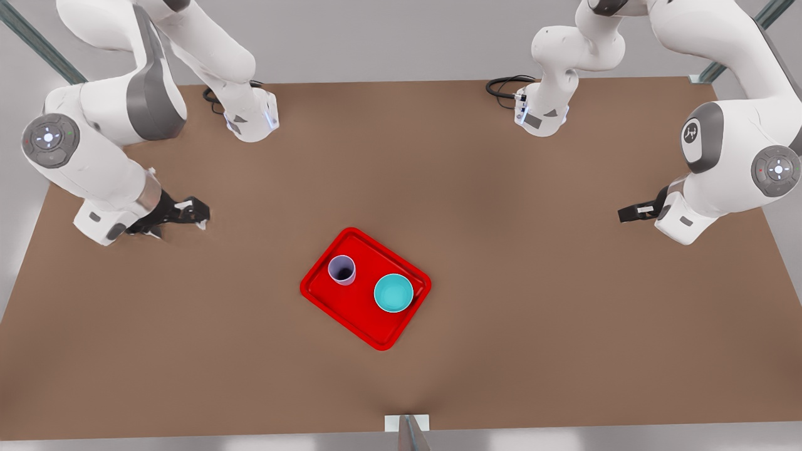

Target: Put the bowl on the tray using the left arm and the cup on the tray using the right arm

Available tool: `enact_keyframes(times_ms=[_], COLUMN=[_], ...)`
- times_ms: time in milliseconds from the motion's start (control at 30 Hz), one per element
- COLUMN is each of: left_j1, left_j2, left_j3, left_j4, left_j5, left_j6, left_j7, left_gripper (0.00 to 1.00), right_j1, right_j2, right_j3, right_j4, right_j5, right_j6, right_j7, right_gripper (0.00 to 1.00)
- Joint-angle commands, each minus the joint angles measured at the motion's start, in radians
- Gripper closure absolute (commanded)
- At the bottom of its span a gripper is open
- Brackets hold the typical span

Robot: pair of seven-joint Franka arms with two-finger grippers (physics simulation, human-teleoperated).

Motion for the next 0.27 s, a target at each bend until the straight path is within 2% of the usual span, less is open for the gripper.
enact_keyframes(times_ms=[0, 33, 67, 100, 233], left_j1=[0.0, -0.002, 0.0, -0.002, -0.002], left_j2=[0.0, 0.0, 0.0, 0.0, 0.0], left_j3=[0.0, 0.0, 0.0, 0.0, 0.0], left_j4=[0.0, 0.0, 0.0, 0.0, 0.002], left_j5=[0.0, 0.0, 0.0, 0.0, 0.0], left_j6=[0.0, 0.0, 0.0, 0.0, 0.002], left_j7=[0.0, 0.0, 0.0, 0.0, 0.002], left_gripper=[0.0, 0.0, 0.0, 0.0, 0.0], right_j1=[0.213, 0.302, 0.258, 0.112, 0.101], right_j2=[-0.017, -0.067, -0.112, -0.109, -0.108], right_j3=[-0.232, -0.333, -0.305, -0.163, -0.157], right_j4=[-0.018, -0.125, -0.219, -0.213, -0.188], right_j5=[0.078, 0.095, 0.094, 0.089, 0.089], right_j6=[-0.001, 0.075, 0.151, 0.151, 0.144], right_j7=[-0.003, 0.023, 0.082, 0.08, 0.085], right_gripper=[0.0, 0.0, 0.0, 0.0, 0.0])
